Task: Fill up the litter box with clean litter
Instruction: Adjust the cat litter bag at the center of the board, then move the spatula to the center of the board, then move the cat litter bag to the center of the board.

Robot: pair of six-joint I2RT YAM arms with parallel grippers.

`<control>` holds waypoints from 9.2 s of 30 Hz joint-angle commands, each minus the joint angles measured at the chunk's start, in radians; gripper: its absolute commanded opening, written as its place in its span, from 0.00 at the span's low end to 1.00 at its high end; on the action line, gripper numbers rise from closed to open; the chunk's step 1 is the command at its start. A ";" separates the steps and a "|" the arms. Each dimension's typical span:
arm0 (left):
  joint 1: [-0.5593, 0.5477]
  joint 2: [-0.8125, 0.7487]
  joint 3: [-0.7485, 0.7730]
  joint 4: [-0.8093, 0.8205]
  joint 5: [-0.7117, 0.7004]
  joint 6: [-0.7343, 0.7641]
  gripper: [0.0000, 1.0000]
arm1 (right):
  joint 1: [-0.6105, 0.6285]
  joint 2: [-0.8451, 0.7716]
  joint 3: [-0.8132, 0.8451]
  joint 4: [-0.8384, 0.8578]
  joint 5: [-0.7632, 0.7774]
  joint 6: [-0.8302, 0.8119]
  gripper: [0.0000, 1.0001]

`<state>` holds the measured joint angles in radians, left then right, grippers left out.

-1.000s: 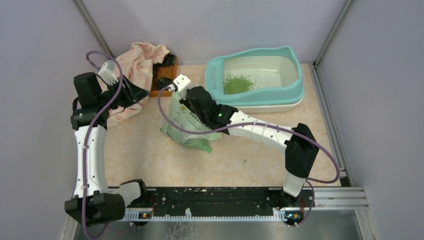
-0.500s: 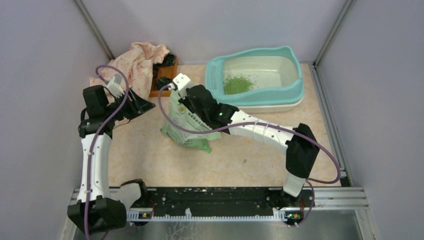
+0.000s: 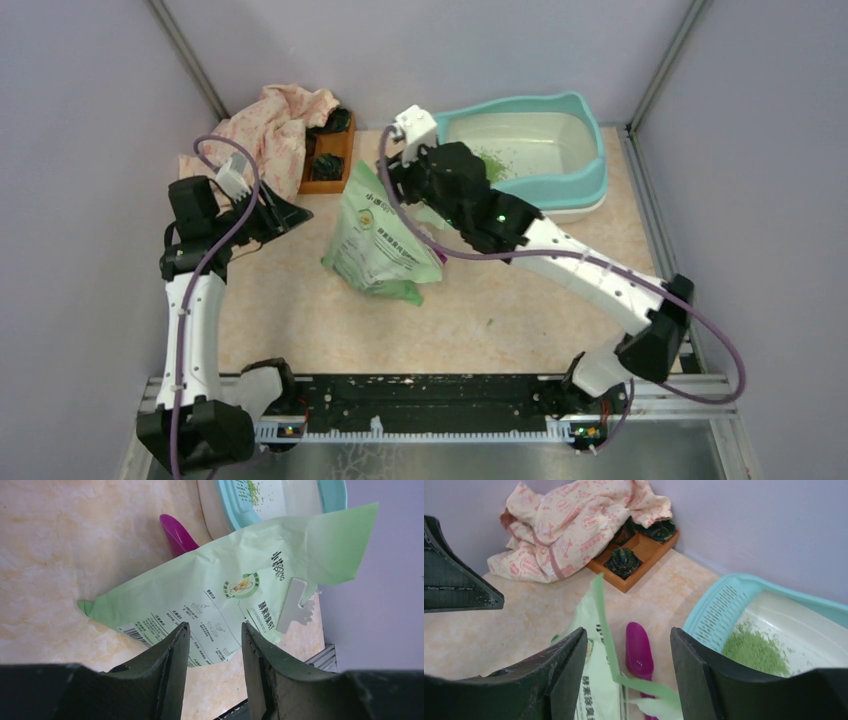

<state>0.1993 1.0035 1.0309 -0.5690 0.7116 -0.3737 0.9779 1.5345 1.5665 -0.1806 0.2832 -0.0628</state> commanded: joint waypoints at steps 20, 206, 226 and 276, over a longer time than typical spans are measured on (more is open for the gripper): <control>-0.532 -0.123 -0.132 -0.150 -0.467 -0.270 0.38 | -0.538 -0.492 -0.896 0.153 -0.408 0.577 0.63; -0.017 0.047 0.030 0.105 -0.055 -0.211 0.99 | -0.208 0.453 -0.341 0.353 -0.239 0.168 0.51; -0.014 0.045 0.030 0.114 -0.055 -0.213 0.99 | -0.211 0.251 -0.531 0.304 -0.150 0.223 0.04; -0.023 -0.161 -0.467 0.102 -0.111 -0.285 0.56 | -0.134 -0.326 -1.085 0.569 -0.479 0.830 0.35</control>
<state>0.1802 0.8898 0.5842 -0.4671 0.5888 -0.6136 0.8036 1.1828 0.4503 0.2417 -0.1673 0.7284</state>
